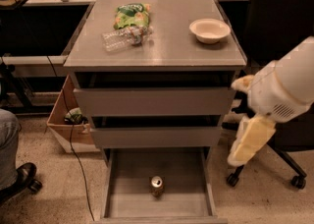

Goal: Pick orange can from bottom drawer and place on counter

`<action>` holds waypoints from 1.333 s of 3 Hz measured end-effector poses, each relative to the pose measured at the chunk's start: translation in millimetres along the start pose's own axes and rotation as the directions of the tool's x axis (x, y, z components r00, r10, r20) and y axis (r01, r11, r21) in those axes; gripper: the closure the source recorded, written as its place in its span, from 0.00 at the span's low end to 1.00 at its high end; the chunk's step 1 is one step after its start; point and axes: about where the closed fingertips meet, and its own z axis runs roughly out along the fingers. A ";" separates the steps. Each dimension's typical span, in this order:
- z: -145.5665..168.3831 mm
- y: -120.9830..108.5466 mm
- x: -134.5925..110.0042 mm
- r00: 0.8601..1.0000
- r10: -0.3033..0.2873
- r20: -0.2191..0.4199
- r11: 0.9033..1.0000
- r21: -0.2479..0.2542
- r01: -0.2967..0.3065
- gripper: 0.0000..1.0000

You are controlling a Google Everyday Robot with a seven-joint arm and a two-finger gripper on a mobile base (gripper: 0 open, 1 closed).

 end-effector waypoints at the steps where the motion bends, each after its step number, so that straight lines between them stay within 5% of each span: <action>1: 85.6 31.8 -3.2 0.993 -0.004 0.118 0.996 -0.089 0.014 0.00; 2: 169.4 53.1 -8.6 0.979 -0.009 0.203 0.990 -0.135 0.037 0.00; 4: 179.6 59.0 -9.4 0.975 0.011 0.222 0.990 -0.137 0.020 0.00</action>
Offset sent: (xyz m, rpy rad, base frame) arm -0.0152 0.1237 -0.2498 0.3258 0.1061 0.1684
